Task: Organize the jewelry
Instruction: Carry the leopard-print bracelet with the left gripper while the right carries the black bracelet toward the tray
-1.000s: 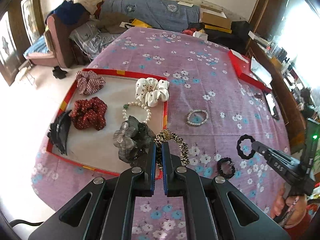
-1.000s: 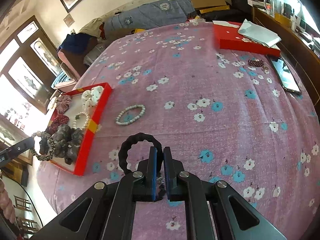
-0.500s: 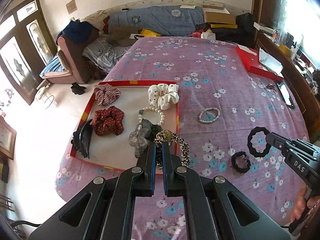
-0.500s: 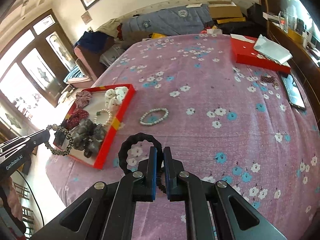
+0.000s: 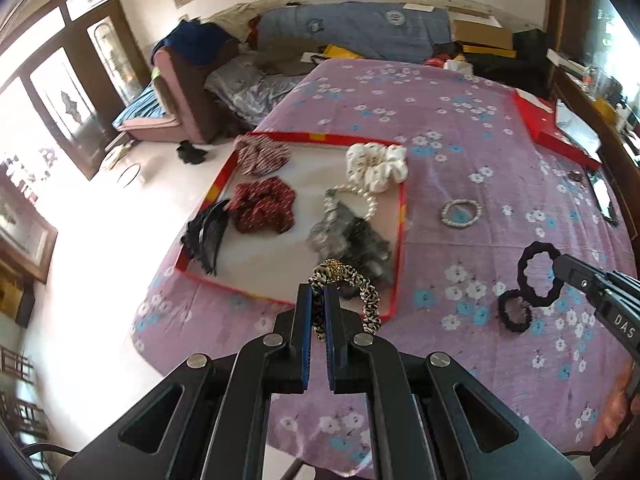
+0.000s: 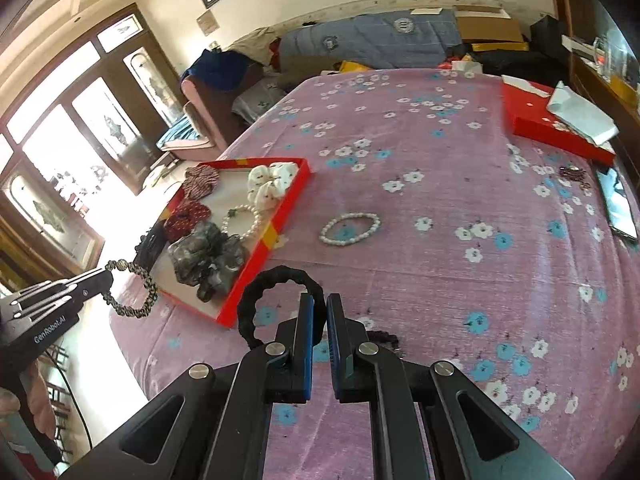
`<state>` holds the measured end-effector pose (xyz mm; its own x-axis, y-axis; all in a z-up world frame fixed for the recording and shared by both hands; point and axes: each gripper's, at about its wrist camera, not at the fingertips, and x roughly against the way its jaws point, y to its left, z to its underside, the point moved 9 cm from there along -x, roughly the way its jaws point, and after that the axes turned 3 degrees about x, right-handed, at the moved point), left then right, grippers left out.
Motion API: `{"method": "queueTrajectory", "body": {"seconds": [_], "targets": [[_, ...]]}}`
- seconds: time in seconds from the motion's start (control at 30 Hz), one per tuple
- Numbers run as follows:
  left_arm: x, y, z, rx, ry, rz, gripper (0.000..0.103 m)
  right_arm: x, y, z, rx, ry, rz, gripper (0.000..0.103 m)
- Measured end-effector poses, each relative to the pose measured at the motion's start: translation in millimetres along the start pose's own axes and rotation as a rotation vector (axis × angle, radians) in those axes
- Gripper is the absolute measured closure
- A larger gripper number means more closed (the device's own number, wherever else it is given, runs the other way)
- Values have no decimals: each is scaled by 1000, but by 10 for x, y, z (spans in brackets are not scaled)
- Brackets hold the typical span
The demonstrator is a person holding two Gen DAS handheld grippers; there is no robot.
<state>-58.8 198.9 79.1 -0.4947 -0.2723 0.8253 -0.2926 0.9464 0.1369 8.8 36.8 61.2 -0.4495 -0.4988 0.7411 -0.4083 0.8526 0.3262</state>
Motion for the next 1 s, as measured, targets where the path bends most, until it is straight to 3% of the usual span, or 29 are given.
{"method": "queueTrajectory", "body": {"seconds": [0.2, 0.4, 0.63, 1.0], "targets": [[-6, 361, 48, 68, 12, -34, 98, -113, 220, -40, 26, 19, -57, 95], [-133, 894, -93, 190, 16, -15, 98, -186, 394, -150, 38, 14, -66, 95], [-425, 1183, -233, 263, 44, 93, 98, -368, 659, -330, 42, 23, -60, 95], [-869, 1229, -315, 235, 111, 198, 98, -745, 1392, -396, 91, 73, -130, 95]]}}
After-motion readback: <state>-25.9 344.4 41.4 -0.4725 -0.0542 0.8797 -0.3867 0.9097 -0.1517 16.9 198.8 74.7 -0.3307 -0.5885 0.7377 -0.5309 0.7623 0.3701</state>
